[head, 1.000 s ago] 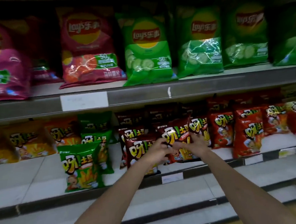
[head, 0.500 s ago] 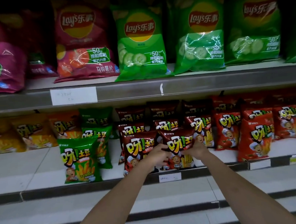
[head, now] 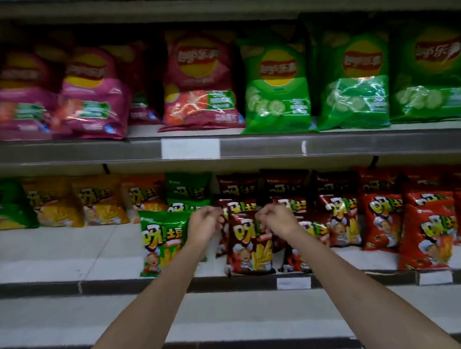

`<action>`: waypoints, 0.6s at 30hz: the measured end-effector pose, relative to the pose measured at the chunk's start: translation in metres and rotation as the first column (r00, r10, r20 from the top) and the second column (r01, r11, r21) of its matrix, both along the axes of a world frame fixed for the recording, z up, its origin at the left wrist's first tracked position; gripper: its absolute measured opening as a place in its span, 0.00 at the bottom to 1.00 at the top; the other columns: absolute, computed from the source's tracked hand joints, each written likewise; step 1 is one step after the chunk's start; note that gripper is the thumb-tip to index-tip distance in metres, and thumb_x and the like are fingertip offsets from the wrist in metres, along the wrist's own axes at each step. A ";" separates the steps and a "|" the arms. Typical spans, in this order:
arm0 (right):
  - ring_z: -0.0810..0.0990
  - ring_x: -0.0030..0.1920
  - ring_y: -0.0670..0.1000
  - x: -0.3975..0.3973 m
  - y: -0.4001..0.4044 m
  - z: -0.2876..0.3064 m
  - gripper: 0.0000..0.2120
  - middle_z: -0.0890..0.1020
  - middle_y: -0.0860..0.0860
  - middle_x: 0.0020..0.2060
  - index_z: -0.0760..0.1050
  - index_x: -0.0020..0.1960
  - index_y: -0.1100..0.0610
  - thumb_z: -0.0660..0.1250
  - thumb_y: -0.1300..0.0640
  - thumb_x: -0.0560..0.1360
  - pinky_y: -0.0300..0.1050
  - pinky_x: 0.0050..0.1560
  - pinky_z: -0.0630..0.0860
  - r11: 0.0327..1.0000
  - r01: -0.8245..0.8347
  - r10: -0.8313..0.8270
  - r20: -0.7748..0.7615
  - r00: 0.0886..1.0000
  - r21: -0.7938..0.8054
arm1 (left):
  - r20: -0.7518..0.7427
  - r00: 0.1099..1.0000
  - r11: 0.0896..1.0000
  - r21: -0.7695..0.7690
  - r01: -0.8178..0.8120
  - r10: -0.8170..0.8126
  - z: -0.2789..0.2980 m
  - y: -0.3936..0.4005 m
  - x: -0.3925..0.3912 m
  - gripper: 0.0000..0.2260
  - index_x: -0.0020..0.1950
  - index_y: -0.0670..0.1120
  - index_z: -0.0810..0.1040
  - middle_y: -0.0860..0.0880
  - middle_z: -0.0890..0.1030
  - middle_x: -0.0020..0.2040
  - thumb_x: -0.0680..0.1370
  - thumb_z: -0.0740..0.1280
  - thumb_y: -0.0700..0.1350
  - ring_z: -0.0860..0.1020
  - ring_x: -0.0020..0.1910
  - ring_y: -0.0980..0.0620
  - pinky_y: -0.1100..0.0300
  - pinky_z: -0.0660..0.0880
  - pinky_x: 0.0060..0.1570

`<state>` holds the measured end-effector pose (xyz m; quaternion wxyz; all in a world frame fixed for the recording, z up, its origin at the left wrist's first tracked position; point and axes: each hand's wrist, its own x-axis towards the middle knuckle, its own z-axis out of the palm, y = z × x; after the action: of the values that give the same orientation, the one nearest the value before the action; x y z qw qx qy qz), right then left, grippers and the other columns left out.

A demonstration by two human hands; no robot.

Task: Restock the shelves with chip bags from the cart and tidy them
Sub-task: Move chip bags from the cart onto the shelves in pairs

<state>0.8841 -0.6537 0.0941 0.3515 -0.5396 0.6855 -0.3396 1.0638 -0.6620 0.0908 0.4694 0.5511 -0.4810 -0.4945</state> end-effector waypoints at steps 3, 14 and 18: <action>0.69 0.25 0.45 0.061 -0.009 0.000 0.16 0.74 0.48 0.24 0.70 0.32 0.56 0.63 0.61 0.79 0.31 0.24 0.64 0.988 -0.150 0.151 -0.040 0.988 0.034 | 0.025 0.994 0.994 0.028 -0.108 0.107 0.002 0.004 0.064 0.11 0.38 0.42 0.74 0.47 0.74 0.31 0.81 0.61 0.36 0.70 0.30 0.52 0.65 0.71 0.29; 0.68 0.28 0.47 0.330 0.000 0.024 0.11 0.74 0.50 0.29 0.71 0.34 0.57 0.64 0.60 0.75 0.40 0.28 0.63 0.831 -0.556 0.555 -0.095 0.827 0.018 | 0.152 0.792 0.798 0.031 -0.601 0.591 0.012 0.065 0.339 0.10 0.49 0.39 0.78 0.45 0.76 0.38 0.80 0.58 0.37 0.72 0.35 0.50 0.57 0.72 0.41; 0.69 0.29 0.48 0.417 0.014 0.030 0.12 0.74 0.51 0.28 0.70 0.33 0.56 0.63 0.59 0.75 0.41 0.29 0.64 0.769 -0.639 0.638 -0.066 0.767 -0.001 | 0.144 0.710 0.715 0.024 -0.699 0.689 0.010 0.107 0.429 0.08 0.48 0.38 0.78 0.45 0.76 0.38 0.79 0.59 0.36 0.72 0.35 0.51 0.57 0.73 0.40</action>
<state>1.3012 -0.6394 0.1238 0.4183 -0.7547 0.4679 -0.1912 1.4925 -0.5547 0.1011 0.5684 0.7386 -0.2476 -0.2647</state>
